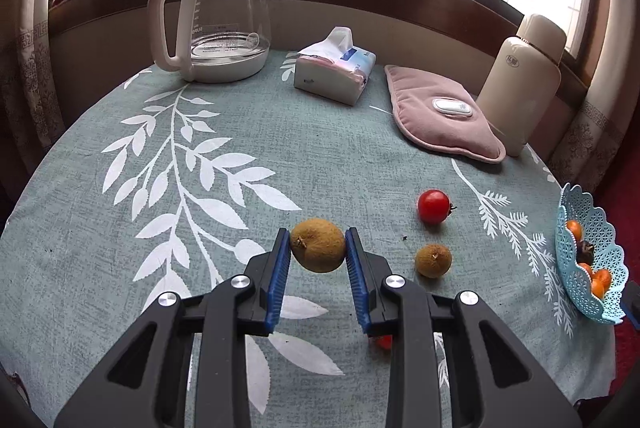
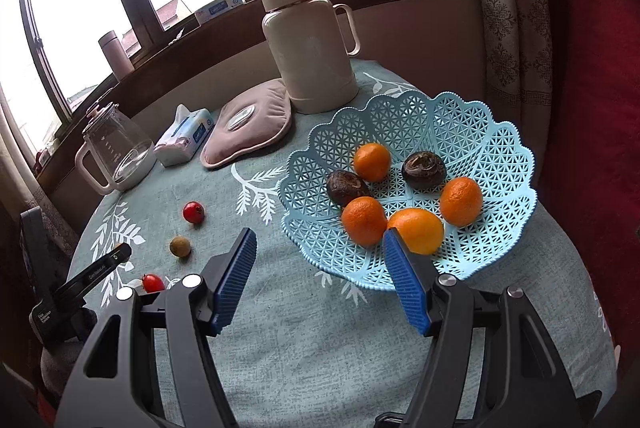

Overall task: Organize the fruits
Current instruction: 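Grasp a small brown kiwi with the left tool and lift, then grasp a red cherry tomato with the right tool while the left tool holds the kiwi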

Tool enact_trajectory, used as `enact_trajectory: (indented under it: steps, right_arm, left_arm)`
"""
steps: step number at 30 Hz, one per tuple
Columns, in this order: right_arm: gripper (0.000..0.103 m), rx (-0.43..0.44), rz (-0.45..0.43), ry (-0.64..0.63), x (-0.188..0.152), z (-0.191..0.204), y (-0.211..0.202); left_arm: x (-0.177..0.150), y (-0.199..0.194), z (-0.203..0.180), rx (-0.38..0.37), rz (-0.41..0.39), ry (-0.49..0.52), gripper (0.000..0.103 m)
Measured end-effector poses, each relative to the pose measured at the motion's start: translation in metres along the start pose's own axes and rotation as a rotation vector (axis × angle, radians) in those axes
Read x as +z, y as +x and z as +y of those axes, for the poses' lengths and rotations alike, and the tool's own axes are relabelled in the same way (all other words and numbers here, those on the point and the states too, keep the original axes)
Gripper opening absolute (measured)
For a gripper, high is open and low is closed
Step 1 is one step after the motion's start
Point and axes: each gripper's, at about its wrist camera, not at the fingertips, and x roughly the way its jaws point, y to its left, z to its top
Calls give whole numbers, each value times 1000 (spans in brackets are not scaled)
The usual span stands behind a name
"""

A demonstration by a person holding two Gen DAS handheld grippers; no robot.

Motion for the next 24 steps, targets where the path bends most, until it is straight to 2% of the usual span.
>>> enact_trajectory:
  steps: [6,12,19,24]
  right_arm:
    - [67,73,61,-113,-13,53,18]
    - [67,134,125,-223,-24,104,40]
    - [68,180,206,-274,-36,141,68]
    - [67,187,233,-327,-42,162,84]
  left_arm:
    - [1,-11,15,33,-48,-13,28]
    - [0,-12,28,29,-51,-41,28]
    - [-2,-15,38,43,-68,-66,28]
    - [-4,-13,47,74,-64,-101,28]
